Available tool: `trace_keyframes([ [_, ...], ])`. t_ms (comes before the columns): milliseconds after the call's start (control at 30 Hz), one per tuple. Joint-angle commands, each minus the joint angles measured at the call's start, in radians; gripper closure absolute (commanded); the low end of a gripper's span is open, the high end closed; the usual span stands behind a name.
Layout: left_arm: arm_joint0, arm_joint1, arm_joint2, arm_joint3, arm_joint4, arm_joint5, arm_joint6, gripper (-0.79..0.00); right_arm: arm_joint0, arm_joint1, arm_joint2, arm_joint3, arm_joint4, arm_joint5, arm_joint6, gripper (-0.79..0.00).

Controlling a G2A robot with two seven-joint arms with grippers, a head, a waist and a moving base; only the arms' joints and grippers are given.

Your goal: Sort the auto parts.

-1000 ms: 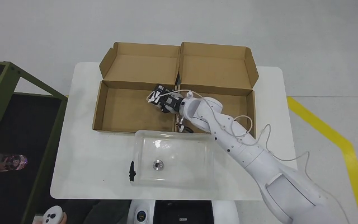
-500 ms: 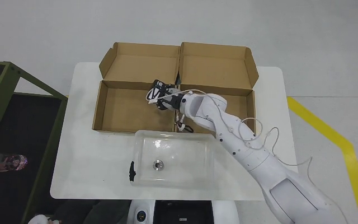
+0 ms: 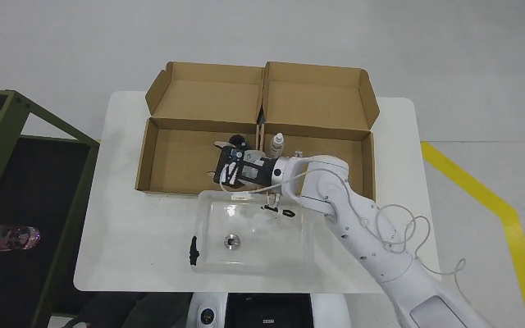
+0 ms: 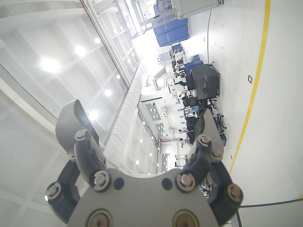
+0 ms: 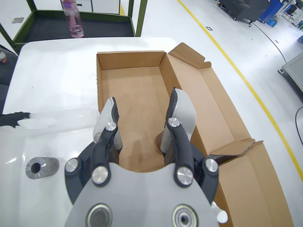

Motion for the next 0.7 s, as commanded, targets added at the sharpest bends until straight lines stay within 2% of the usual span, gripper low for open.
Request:
trace_keyframes([
  [0,0.000,0.000,0.000,0.000,0.000,0.000,0.000,-0.785,-0.037,0.008,0.005,-0.042,-0.007,-0.028,0.014,-0.388],
  [67,0.000,0.000,0.000,0.000,0.000,0.000,0.000,-0.785,-0.072,0.016,0.008,-0.074,-0.011,-0.057,0.024,-0.391],
  [133,0.000,0.000,0.000,0.000,0.000,0.000,0.000,-0.785,-0.103,0.023,0.008,-0.101,-0.022,-0.082,0.032,-0.437],
  [433,0.000,0.000,0.000,0.000,0.000,0.000,0.000,-0.785,-0.210,0.048,-0.001,-0.190,-0.072,-0.163,0.034,-0.406],
  [667,0.000,0.000,0.000,0.000,0.000,0.000,0.000,-0.785,-0.268,0.064,-0.011,-0.207,-0.105,-0.205,0.026,-0.403],
])
